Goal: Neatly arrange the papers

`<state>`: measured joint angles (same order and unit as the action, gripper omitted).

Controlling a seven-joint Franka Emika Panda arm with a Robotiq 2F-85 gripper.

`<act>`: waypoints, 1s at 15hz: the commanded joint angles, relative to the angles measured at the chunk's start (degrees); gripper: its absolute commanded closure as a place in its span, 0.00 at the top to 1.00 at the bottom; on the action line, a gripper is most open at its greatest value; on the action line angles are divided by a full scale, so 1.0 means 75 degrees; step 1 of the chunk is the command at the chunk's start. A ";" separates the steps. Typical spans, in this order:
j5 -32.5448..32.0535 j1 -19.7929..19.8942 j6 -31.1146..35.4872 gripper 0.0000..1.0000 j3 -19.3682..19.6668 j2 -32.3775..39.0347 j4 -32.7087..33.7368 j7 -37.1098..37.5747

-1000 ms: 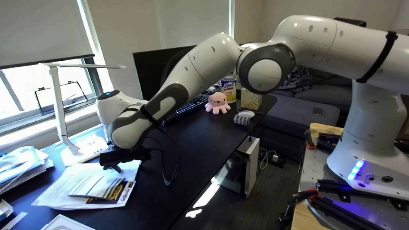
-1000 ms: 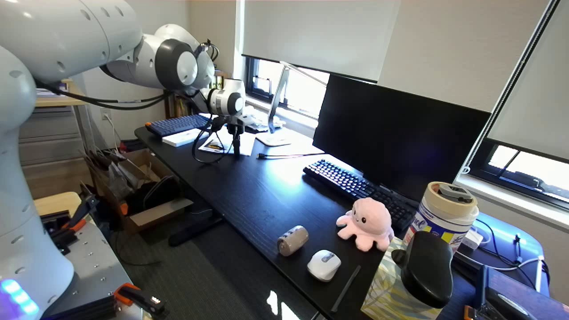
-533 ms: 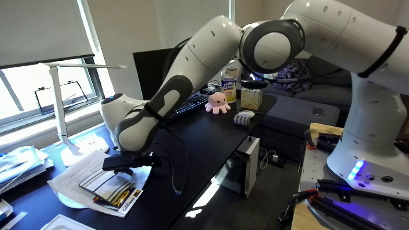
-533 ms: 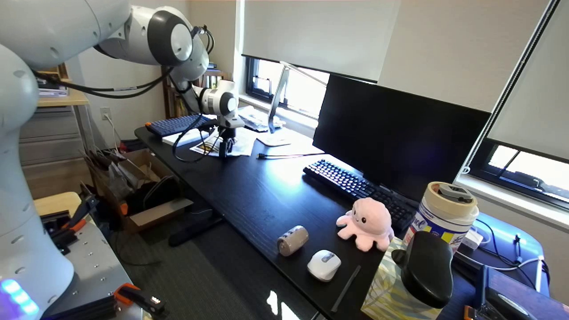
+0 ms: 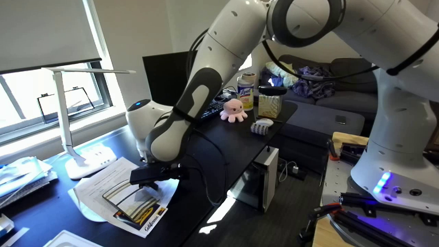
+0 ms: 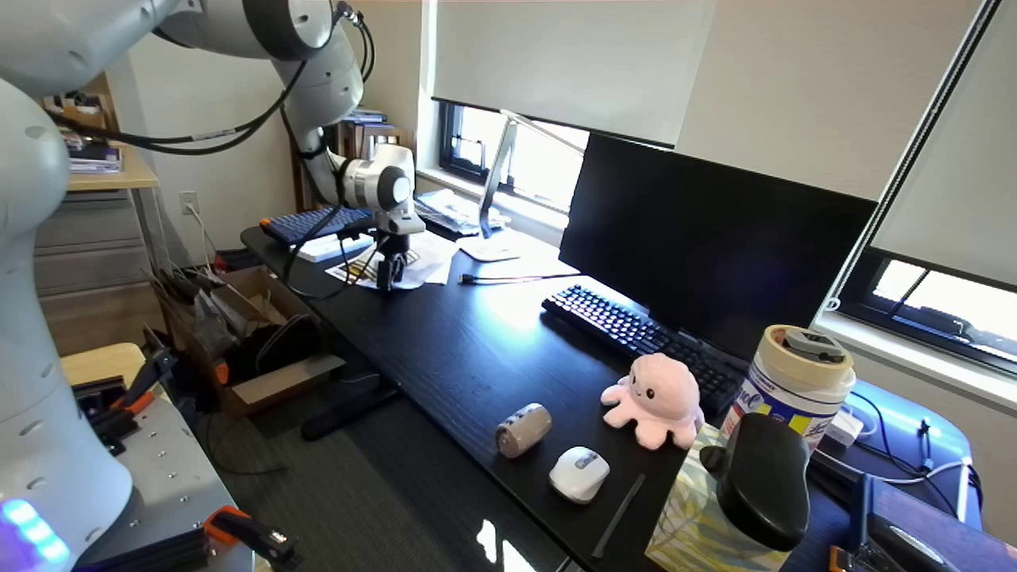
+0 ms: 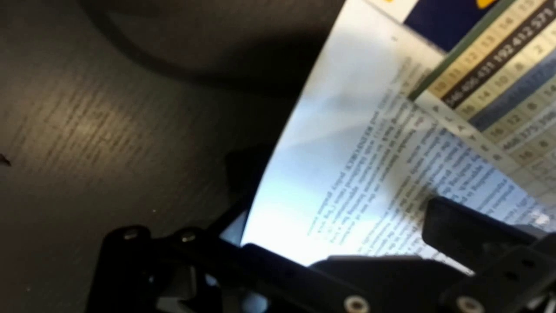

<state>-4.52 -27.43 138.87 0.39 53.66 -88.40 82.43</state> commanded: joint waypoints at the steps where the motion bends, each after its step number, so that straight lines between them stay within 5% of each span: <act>1: -0.0077 -0.0057 0.0765 1.00 -0.0017 -0.0876 -0.1537 -0.0064; 8: -0.0067 -0.0612 0.1701 1.00 0.0105 -0.1989 -0.3370 0.0590; 15: -0.0211 -0.0930 0.1808 1.00 0.0193 -0.2422 -0.4066 0.0760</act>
<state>-4.70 -33.92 151.38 1.05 37.99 -116.02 87.23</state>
